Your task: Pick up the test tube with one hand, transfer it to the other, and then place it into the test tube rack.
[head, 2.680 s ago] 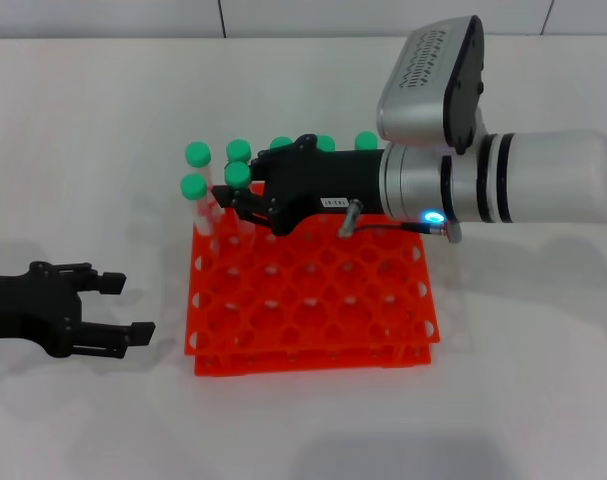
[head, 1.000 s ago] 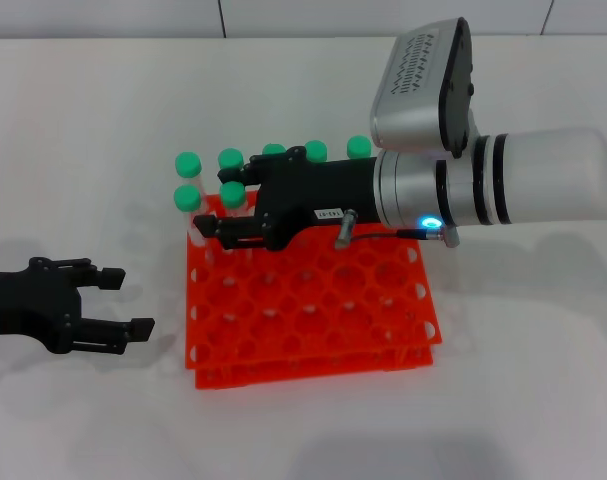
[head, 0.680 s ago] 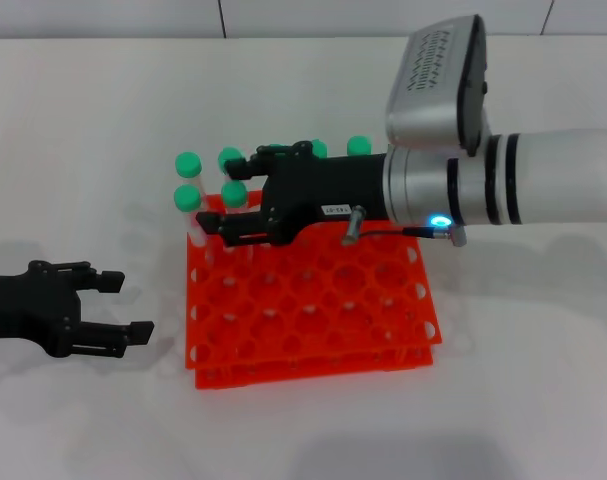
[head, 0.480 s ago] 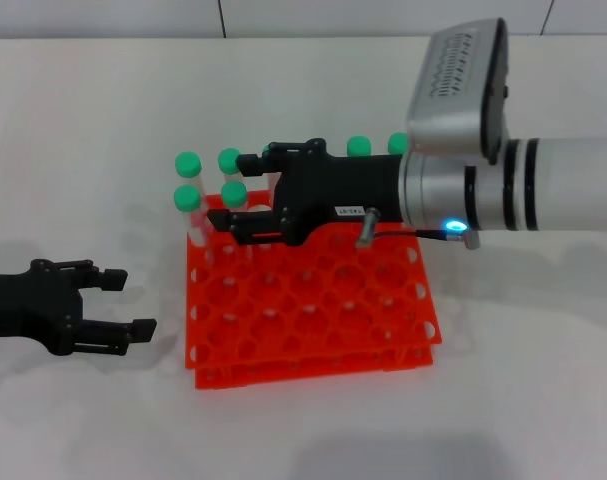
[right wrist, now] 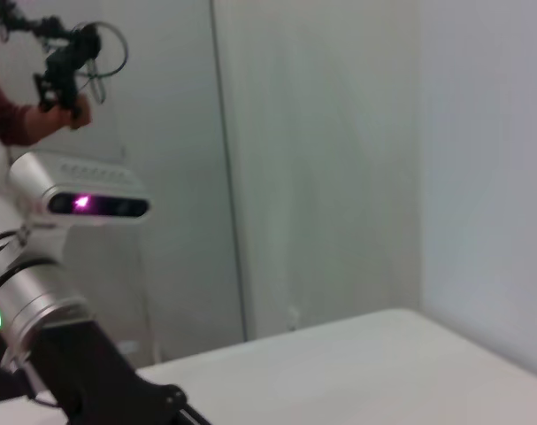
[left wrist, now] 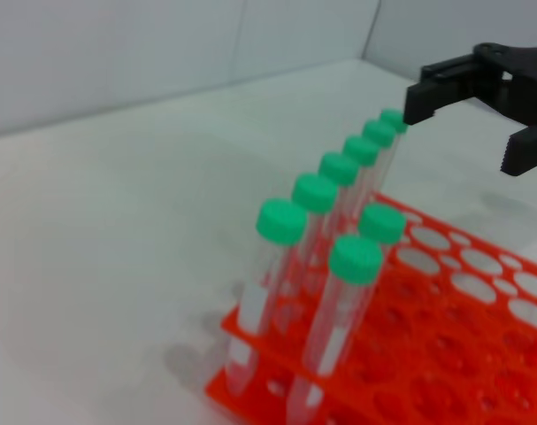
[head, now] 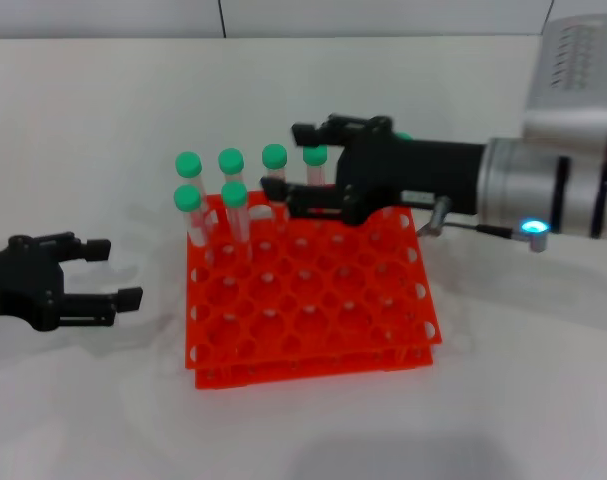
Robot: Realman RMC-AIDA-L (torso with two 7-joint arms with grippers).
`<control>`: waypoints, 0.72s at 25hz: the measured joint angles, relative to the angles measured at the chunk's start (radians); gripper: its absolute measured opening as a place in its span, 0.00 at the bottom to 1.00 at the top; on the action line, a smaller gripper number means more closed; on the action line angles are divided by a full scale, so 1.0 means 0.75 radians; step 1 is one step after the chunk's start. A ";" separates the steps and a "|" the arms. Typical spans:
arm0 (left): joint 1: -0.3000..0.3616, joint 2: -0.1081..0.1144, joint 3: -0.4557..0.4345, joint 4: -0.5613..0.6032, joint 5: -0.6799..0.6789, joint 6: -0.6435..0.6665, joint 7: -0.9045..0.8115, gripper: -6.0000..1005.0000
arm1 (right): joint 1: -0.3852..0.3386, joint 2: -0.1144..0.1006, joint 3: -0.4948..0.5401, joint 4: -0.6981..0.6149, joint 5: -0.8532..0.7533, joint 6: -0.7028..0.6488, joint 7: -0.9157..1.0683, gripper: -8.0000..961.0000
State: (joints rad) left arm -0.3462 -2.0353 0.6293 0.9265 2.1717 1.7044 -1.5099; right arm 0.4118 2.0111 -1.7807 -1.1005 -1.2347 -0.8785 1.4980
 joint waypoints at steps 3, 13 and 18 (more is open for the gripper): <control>0.006 0.004 -0.031 0.000 -0.059 0.017 0.014 0.87 | -0.036 -0.006 0.087 -0.002 -0.002 -0.034 0.000 0.75; -0.008 0.026 -0.062 0.000 -0.353 0.085 -0.002 0.87 | -0.174 -0.040 0.535 -0.010 -0.147 -0.360 0.060 0.75; -0.036 0.017 -0.062 -0.020 -0.398 0.098 -0.031 0.87 | -0.177 -0.045 0.791 -0.009 -0.383 -0.559 0.145 0.75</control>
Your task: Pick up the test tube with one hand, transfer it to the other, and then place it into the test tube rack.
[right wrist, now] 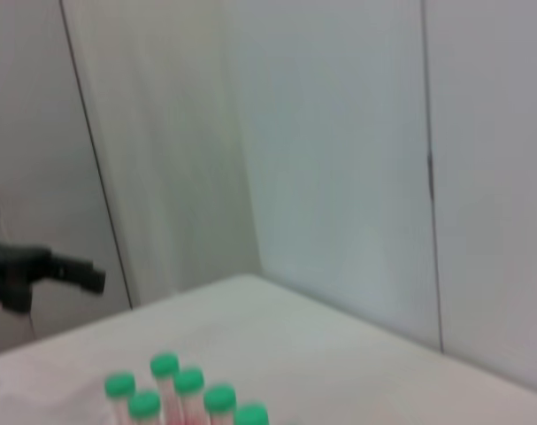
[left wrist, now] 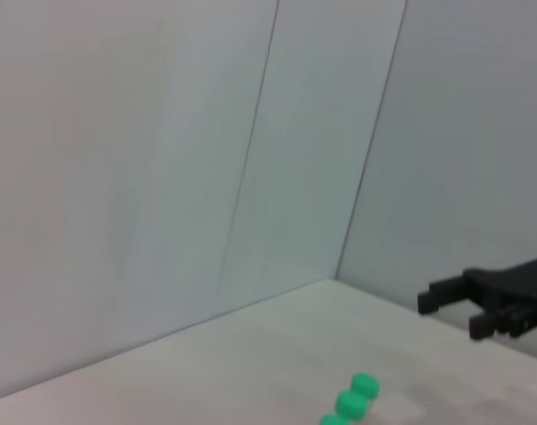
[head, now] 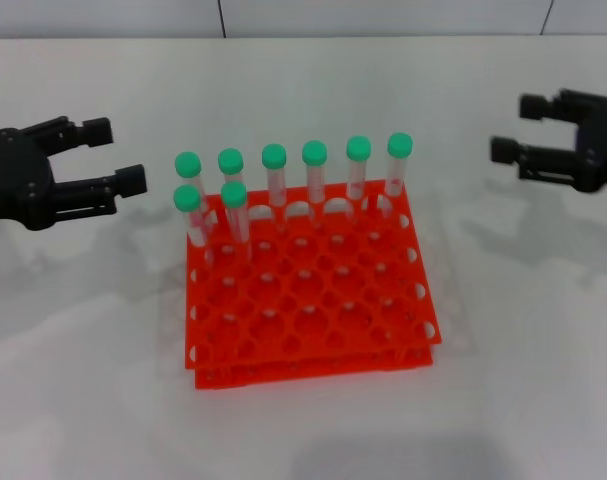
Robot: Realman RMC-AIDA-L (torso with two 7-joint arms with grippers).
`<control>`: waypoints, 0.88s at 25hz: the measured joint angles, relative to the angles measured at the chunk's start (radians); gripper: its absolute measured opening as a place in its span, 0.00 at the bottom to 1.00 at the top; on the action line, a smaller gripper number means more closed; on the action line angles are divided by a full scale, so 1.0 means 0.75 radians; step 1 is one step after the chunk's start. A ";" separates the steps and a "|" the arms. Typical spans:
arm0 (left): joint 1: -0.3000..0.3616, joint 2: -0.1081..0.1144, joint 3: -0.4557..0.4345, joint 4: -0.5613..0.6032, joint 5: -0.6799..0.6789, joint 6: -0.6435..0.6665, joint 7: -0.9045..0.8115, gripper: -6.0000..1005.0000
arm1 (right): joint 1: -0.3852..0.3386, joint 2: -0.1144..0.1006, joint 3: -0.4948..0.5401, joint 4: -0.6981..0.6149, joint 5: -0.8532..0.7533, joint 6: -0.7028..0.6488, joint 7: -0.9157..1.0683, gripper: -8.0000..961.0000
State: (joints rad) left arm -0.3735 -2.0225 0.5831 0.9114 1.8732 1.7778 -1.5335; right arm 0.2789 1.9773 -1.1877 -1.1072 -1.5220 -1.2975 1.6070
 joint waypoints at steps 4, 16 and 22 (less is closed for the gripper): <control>-0.019 -0.005 0.007 -0.055 -0.021 0.003 -0.008 0.87 | -0.002 0.000 0.141 -0.002 -0.128 -0.117 0.009 0.75; -0.027 -0.023 0.030 -0.086 -0.013 0.025 0.000 0.87 | -0.001 0.010 0.220 -0.006 -0.242 -0.239 0.007 0.75; -0.027 -0.021 0.030 -0.086 0.000 0.037 0.006 0.87 | -0.003 0.024 0.222 -0.008 -0.249 -0.252 0.007 0.75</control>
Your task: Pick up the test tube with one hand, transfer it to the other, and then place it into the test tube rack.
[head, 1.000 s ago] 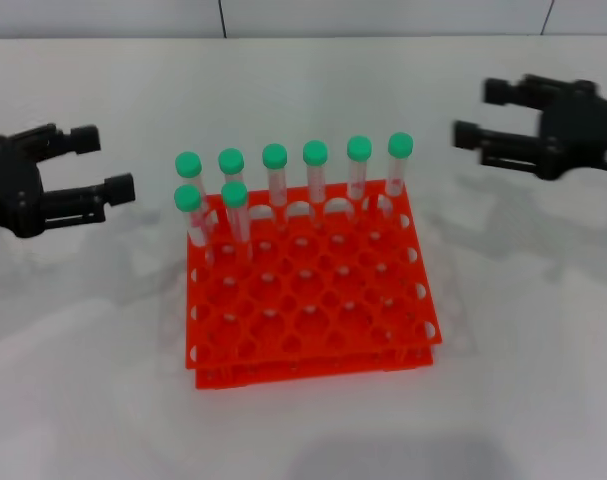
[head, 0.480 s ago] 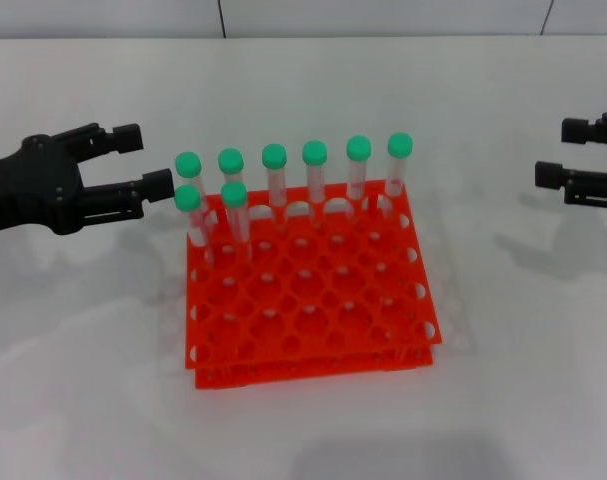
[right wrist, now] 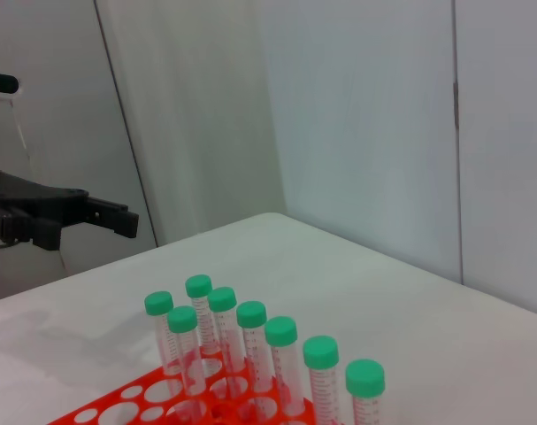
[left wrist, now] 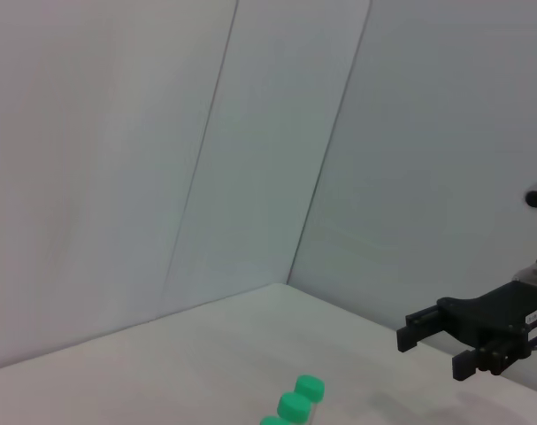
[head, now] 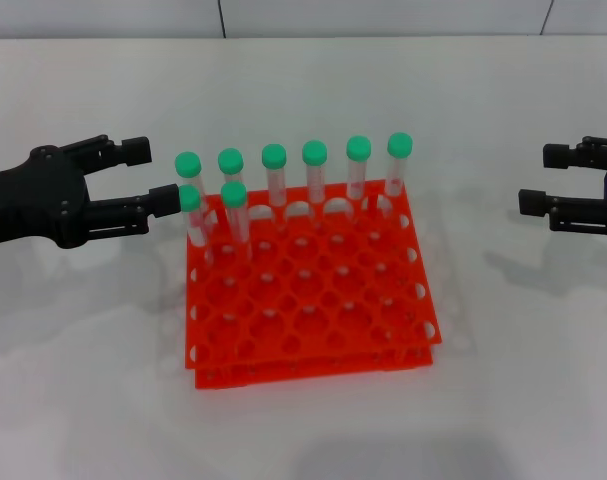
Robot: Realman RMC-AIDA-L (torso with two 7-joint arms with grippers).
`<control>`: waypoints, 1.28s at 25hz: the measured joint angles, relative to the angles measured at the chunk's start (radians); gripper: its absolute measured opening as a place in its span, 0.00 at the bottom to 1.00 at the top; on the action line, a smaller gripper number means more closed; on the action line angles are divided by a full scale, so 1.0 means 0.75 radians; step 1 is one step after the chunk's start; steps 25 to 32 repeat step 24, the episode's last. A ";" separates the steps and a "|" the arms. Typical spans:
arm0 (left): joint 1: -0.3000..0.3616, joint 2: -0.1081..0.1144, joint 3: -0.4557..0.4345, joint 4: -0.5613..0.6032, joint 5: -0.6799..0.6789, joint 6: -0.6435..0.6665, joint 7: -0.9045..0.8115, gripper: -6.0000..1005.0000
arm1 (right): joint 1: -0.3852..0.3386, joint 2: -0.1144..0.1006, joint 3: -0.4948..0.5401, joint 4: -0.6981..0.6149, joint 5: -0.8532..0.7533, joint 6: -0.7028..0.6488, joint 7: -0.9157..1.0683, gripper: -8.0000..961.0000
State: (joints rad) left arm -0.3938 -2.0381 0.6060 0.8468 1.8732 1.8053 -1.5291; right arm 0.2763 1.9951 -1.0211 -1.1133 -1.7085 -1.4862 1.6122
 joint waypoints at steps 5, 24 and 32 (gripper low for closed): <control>-0.002 0.001 0.008 0.000 0.003 0.000 0.006 0.87 | 0.000 0.005 -0.003 0.006 -0.001 0.000 0.000 0.75; -0.011 0.004 0.031 0.000 0.004 0.001 0.008 0.87 | 0.003 0.007 -0.023 0.014 0.000 0.000 0.000 0.75; -0.011 0.004 0.031 0.000 0.004 0.001 0.008 0.87 | 0.003 0.007 -0.023 0.014 0.000 0.000 0.000 0.75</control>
